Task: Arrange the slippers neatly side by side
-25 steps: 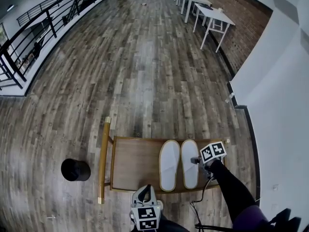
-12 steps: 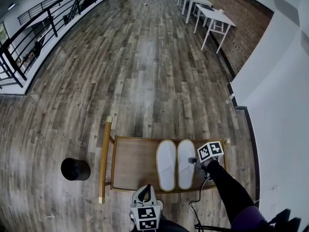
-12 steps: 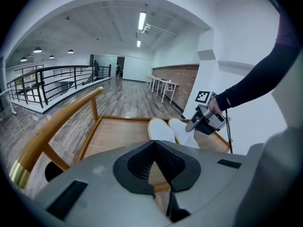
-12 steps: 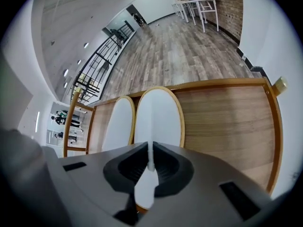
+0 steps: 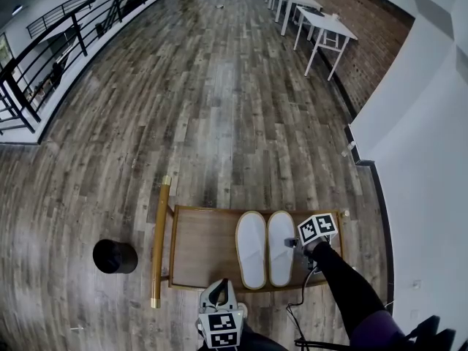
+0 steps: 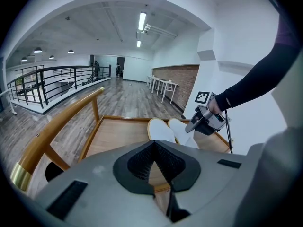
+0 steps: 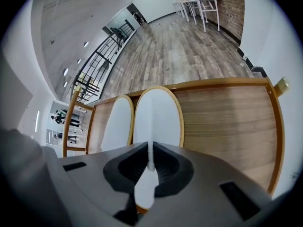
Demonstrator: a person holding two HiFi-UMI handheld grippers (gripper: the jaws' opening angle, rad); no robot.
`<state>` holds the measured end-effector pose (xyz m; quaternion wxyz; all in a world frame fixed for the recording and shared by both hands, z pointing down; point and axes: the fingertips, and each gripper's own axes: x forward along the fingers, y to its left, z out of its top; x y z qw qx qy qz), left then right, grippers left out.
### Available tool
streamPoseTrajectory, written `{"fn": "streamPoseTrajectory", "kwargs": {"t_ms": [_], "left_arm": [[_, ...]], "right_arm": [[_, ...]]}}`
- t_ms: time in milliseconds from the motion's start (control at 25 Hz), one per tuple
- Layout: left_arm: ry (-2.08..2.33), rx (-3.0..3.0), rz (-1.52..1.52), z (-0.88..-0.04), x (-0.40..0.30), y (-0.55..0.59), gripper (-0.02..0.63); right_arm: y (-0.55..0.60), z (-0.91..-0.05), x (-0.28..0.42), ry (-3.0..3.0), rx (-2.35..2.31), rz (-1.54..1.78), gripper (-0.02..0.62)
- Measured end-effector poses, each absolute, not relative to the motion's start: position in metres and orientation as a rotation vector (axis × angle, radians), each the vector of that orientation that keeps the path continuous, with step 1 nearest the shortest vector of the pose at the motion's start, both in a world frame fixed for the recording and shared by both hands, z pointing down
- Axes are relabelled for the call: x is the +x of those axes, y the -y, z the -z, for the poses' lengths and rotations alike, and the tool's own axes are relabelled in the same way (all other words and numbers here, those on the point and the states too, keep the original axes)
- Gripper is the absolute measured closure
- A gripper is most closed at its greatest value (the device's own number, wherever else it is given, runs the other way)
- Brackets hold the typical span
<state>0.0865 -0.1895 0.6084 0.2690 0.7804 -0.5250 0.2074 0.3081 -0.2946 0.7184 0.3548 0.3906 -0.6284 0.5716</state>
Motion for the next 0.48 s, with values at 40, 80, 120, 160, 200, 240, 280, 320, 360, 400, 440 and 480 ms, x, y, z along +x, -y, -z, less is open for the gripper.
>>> {"fn": "streamPoseTrajectory", "kwargs": {"t_ms": [40,80,120,160,200,240,280,320,360,400,440,480], "left_arm": [[1.416,2.103,-0.56,-0.6084,0.0859,0.1894,0.607],[1.417,2.102,-0.56,-0.6085,0.0851,0.1894,0.607],[1.418,2.101,-0.56,-0.6086,0.0842,0.1895,0.607],[1.418,2.1,-0.56,-0.6089,0.0834,0.1897,0.607],[1.419,2.1,-0.561,-0.6094,0.0828,0.19,0.607],[1.419,2.099,-0.561,-0.6101,0.0824,0.1904,0.607],[1.419,2.098,-0.56,-0.6108,0.0824,0.1908,0.607],[1.417,2.099,-0.559,-0.6111,0.0828,0.191,0.607],[1.415,2.101,-0.558,-0.611,0.0834,0.1911,0.607],[1.413,2.103,-0.557,-0.6107,0.084,0.1911,0.607],[1.412,2.106,-0.556,-0.6102,0.0846,0.1911,0.607],[1.41,2.109,-0.555,-0.6096,0.0852,0.1912,0.607]], "right_arm": [[0.2945,-0.7184,0.3083,1.625,1.012,-1.486,0.575],[0.2943,-0.7184,0.3083,1.628,1.013,-1.494,0.575],[0.2941,-0.7181,0.3078,1.635,1.011,-1.5,0.575],[0.2939,-0.7178,0.3069,1.643,1.004,-1.502,0.574],[0.2939,-0.7177,0.3059,1.653,0.995,-1.501,0.574],[0.294,-0.7176,0.3051,1.66,0.988,-1.498,0.574],[0.2942,-0.7175,0.3046,1.665,0.983,-1.495,0.574],[0.2943,-0.7171,0.3042,1.67,0.978,-1.494,0.572],[0.2942,-0.7164,0.3034,1.676,0.971,-1.494,0.57],[0.2938,-0.7155,0.3023,1.683,0.963,-1.498,0.558],[0.2934,-0.7145,0.3009,1.69,0.955,-1.505,0.541],[0.293,-0.7134,0.3,1.696,0.948,-1.51,0.528]]}}
